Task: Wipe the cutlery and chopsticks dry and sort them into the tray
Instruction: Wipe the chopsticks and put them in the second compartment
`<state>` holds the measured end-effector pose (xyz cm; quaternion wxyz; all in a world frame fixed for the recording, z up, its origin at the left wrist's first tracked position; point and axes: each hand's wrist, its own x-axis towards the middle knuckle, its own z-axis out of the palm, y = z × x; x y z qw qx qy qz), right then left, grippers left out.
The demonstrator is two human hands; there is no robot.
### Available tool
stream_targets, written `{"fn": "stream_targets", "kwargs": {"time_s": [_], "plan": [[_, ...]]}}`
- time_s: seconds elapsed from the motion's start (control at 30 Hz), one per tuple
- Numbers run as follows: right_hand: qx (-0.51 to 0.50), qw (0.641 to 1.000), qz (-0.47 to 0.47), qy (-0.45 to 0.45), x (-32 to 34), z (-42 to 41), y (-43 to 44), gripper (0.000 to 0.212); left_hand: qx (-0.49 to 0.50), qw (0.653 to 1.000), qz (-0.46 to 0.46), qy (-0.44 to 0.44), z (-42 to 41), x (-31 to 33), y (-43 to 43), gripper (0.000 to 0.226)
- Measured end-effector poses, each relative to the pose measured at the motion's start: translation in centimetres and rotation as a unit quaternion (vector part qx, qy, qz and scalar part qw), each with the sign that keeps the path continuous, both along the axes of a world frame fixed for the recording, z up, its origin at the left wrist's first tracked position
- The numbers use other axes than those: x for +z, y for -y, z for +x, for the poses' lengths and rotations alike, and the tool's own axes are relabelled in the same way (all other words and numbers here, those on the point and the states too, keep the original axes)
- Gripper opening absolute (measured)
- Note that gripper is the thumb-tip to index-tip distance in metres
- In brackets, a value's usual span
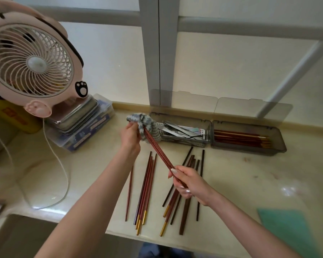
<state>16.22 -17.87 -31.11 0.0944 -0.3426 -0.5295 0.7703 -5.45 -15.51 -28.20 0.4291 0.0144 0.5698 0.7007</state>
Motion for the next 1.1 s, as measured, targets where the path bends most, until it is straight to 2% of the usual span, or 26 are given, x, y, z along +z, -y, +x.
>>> {"fn": "stream_targets", "kwargs": {"time_s": [0.1,0.2,0.33,0.47,0.57,0.67,0.8,0.97,1.1], "plan": [[-0.04,0.999,-0.009,-0.018,0.2,-1.0,-0.4,0.022,-0.065,0.997,-0.017,-0.026,2.8,-0.9,0.8,0.019],[-0.091,0.995,-0.035,-0.022,0.4,-2.3,-1.0,0.023,-0.152,0.988,-0.027,-0.018,6.4,-2.2,2.6,0.019],[-0.095,0.995,-0.035,-0.007,-0.2,-2.0,-1.0,0.023,-0.226,0.972,-0.04,-0.05,6.9,-2.5,4.1,0.018],[-0.069,0.997,-0.03,0.003,-0.8,-1.1,-1.0,0.03,-0.209,0.973,-0.051,-0.083,6.2,-2.1,4.1,0.017],[-0.024,0.999,-0.024,0.019,-0.7,-0.5,-0.7,0.027,-0.176,0.98,-0.058,-0.071,6.1,-2.4,4.1,0.016],[-0.062,0.995,-0.073,-0.009,-0.4,-0.7,-0.5,0.025,-0.173,0.98,-0.067,-0.067,7.0,-2.6,4.5,0.013],[-0.113,0.985,-0.124,-0.042,-0.2,-1.5,-1.0,0.02,-0.248,0.963,-0.055,-0.09,8.4,-2.8,5.4,0.015],[-0.039,0.997,-0.065,0.013,-0.2,-0.9,-1.1,0.025,-0.185,0.971,-0.1,-0.113,6.9,-1.9,4.8,0.018],[-0.101,0.993,-0.063,-0.008,-0.6,-1.2,-0.5,0.02,-0.15,0.98,-0.097,-0.091,7.4,-1.3,4.6,0.018]]}}
